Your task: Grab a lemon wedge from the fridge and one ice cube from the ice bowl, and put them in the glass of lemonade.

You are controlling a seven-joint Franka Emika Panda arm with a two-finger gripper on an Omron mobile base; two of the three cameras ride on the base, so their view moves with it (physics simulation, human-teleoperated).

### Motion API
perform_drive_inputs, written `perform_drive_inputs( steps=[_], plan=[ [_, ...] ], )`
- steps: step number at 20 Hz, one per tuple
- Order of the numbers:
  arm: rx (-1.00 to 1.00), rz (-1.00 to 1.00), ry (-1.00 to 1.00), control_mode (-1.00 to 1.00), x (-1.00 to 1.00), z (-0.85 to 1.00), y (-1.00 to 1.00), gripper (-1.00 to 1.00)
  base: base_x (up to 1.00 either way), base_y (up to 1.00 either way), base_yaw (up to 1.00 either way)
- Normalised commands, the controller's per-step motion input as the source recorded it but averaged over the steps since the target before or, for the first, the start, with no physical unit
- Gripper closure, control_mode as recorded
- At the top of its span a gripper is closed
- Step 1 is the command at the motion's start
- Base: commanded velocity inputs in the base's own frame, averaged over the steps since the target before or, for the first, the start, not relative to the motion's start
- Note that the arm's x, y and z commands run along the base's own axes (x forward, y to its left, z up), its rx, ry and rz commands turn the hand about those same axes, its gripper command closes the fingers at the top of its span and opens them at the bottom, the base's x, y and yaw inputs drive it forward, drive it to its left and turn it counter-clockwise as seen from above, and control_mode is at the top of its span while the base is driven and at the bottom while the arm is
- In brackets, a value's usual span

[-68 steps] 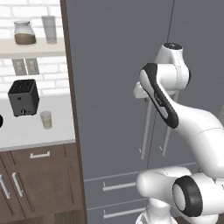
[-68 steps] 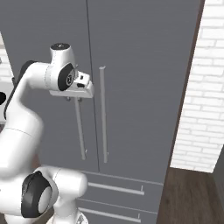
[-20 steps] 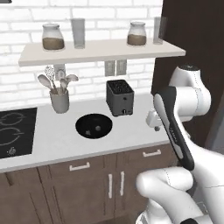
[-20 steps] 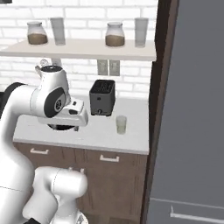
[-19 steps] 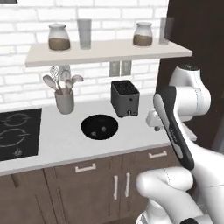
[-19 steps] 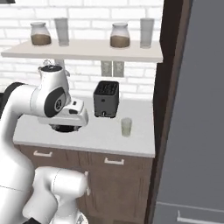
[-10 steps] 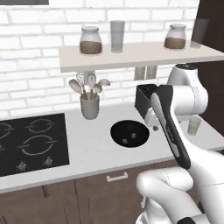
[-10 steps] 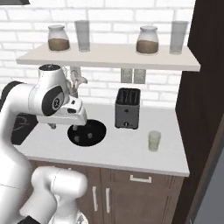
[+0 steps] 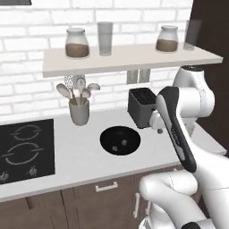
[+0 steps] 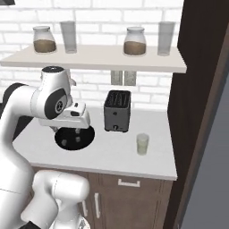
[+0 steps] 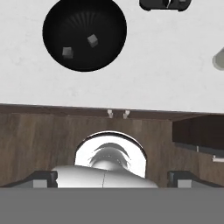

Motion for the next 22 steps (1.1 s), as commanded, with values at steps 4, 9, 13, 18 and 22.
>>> perform_drive_inputs(
  steps=[4,9,13,18,22],
  plan=[
    [0.0,0.0,0.0,1.0,0.0,0.0,0.0,-1.0,0.14,-0.26,0.01],
    [0.0,0.0,0.0,1.0,0.0,0.0,0.0,-1.0,0.66,-0.01,0.09],
    [0.0,0.0,0.0,1.0,0.0,0.0,0.0,-1.0,0.38,-0.21,0.15],
    [0.0,0.0,0.0,1.0,0.0,0.0,0.0,-1.0,0.24,-0.14,0.15],
    [0.0,0.0,0.0,1.0,0.0,0.0,0.0,-1.0,0.07,-0.01,0.06]
  ],
)
